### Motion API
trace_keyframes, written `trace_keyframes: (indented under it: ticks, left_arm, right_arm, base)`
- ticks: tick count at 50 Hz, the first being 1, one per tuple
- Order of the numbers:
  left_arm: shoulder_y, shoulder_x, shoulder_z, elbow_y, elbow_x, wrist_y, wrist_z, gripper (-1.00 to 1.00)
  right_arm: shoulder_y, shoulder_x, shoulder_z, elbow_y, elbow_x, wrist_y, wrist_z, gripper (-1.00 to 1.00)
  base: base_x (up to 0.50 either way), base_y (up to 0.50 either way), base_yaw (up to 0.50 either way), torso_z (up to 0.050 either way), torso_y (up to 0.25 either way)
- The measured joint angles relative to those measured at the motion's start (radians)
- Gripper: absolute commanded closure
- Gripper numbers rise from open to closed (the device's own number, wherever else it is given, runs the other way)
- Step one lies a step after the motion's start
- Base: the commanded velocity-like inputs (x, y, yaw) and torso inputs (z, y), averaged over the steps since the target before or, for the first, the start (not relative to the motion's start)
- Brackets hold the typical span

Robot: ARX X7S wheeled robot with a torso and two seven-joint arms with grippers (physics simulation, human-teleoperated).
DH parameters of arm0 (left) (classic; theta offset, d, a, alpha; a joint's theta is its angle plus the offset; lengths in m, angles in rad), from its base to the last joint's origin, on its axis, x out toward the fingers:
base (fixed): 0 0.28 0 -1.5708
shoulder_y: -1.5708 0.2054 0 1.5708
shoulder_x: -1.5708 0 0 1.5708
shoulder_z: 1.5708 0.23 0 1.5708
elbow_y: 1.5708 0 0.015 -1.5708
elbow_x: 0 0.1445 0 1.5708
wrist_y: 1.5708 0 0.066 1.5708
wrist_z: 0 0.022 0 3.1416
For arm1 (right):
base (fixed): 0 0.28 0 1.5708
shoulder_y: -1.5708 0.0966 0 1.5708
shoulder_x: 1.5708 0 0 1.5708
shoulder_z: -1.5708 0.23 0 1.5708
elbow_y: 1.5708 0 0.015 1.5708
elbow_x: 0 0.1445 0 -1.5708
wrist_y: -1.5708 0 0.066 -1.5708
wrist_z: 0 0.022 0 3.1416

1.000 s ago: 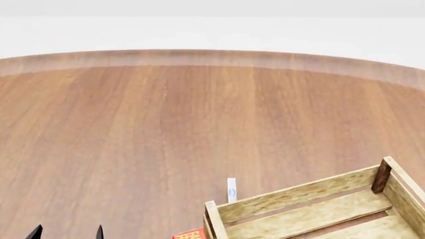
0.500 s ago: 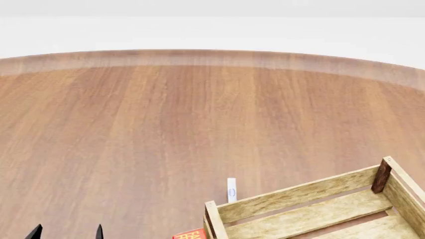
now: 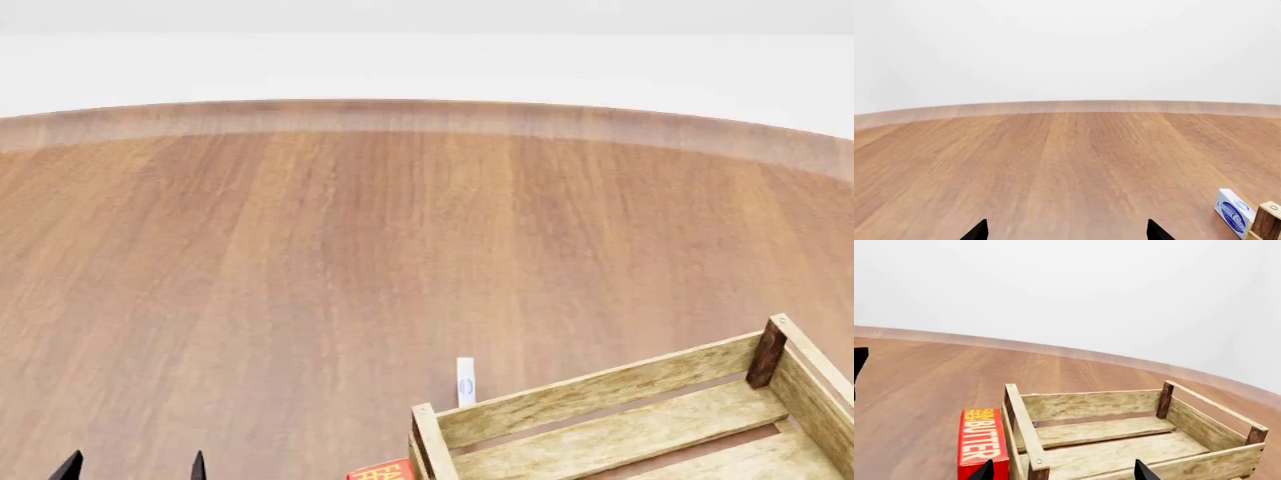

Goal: Pick up the tomato sauce, and put it in the wooden tray.

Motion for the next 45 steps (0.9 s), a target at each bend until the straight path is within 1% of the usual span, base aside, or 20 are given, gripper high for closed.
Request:
trace_keyframes:
  ticks: [18, 45]
  left_arm:
    - [-0.001, -0.008, 0.009, 0.009, -0.002, -0.005, -0.009, -1.00]
    - [-0.006, -0.016, 0.023, 0.000, -0.006, 0.006, -0.017, -1.00]
  right_arm:
    - [0.003, -0.009, -0.038, 0.086, 0.003, -0.063, 0.031, -1.00]
    - [0.021, -0.013, -0.039, 0.180, 0.088, -0.113, 0.068, -1.00]
  base:
    - [0.00, 0.00, 0.00, 0.000, 0.000]
    - [0.00, 0.00, 0.00, 0.000, 0.000]
